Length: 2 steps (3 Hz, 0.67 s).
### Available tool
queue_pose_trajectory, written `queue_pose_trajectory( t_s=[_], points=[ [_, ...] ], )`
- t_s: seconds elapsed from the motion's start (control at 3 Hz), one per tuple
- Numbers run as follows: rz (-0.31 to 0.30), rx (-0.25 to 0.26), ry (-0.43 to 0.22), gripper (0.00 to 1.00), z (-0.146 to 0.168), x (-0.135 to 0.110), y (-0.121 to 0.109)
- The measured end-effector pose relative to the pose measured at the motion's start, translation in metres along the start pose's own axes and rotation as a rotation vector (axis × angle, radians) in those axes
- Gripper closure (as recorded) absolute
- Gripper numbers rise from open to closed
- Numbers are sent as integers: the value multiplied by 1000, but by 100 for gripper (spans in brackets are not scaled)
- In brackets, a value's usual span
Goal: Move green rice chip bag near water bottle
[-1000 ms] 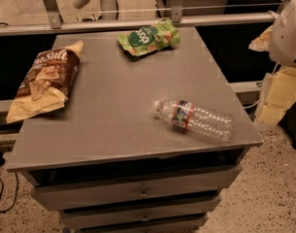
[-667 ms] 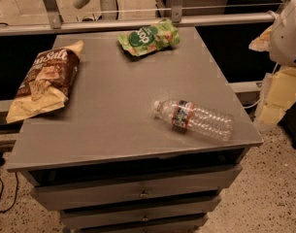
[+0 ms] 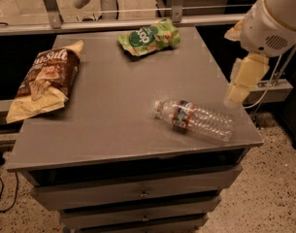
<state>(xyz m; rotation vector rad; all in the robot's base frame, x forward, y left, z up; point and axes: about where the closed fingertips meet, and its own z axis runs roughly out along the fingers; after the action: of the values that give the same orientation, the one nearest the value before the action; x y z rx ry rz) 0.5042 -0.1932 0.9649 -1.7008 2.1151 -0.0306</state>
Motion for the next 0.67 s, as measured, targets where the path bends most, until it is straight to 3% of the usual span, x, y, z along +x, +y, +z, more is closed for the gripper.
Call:
queue_pose_trajectory(
  t_s=[0.67],
  points=[
    [-69, 63, -255, 0, 71, -94, -104]
  ],
)
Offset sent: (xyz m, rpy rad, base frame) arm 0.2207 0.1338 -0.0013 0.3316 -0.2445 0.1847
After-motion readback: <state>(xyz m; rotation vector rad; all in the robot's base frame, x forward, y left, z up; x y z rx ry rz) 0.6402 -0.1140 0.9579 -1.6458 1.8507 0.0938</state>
